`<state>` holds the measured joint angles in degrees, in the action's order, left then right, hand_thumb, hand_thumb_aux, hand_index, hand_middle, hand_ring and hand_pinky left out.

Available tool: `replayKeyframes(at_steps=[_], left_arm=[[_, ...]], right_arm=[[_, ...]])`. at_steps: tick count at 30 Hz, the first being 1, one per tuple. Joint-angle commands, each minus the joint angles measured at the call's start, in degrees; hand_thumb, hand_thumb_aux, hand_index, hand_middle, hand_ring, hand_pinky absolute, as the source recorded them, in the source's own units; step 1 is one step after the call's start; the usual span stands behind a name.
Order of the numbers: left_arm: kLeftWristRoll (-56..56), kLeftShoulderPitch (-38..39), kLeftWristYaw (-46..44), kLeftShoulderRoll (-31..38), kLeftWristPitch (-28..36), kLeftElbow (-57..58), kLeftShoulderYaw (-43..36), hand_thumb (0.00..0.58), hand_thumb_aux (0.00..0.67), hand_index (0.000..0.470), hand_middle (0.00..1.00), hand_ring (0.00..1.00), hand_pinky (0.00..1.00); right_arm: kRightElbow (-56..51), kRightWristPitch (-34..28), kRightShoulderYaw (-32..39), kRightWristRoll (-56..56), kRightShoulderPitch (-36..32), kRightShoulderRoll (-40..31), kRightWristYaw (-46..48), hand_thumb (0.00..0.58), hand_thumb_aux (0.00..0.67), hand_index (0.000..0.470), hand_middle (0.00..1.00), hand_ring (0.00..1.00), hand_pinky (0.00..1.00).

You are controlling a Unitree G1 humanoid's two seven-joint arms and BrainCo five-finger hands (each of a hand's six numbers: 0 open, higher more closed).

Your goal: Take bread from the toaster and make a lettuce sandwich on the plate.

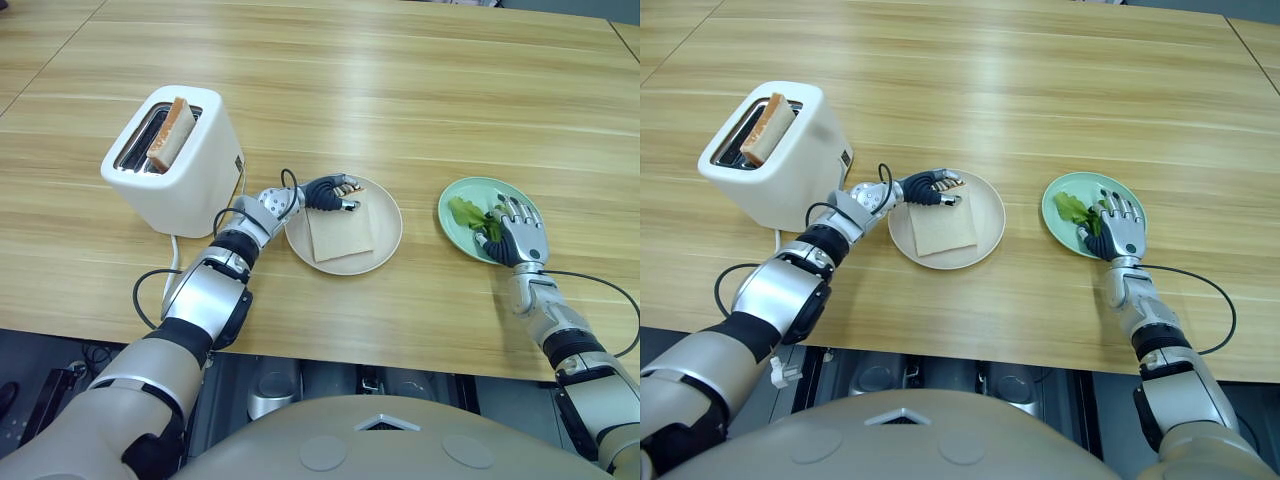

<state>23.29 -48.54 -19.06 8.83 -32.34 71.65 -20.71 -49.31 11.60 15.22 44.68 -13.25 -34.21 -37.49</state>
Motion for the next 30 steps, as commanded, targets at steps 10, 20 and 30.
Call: replayKeyframes(at_steps=[10, 20, 30], left_arm=[[7.67, -0.36, 7.91, 2.03, 1.14, 0.76, -4.92, 0.000, 0.000, 0.000, 0.77, 0.77, 0.77], [16.50, -2.63, 23.06, 3.71, 3.80, -0.83, -11.00, 0.000, 0.000, 0.000, 0.00, 0.00, 0.00], [14.09, -3.08, 28.72, 5.75, -0.52, -5.67, -8.04, 0.000, 0.000, 0.000, 0.00, 0.00, 0.00]], right_arm=[[7.40, 0.54, -1.38, -1.22, 2.39, -1.48, -4.93, 0.580, 0.670, 0.460, 0.00, 0.00, 0.00], [12.77, 1.24, -3.31, -1.85, 4.17, -2.01, -6.67, 0.580, 0.670, 0.460, 0.00, 0.00, 0.00], [22.48, 2.58, -2.57, -0.81, 5.56, -1.31, -5.42, 0.580, 0.670, 0.460, 0.00, 0.00, 0.00]])
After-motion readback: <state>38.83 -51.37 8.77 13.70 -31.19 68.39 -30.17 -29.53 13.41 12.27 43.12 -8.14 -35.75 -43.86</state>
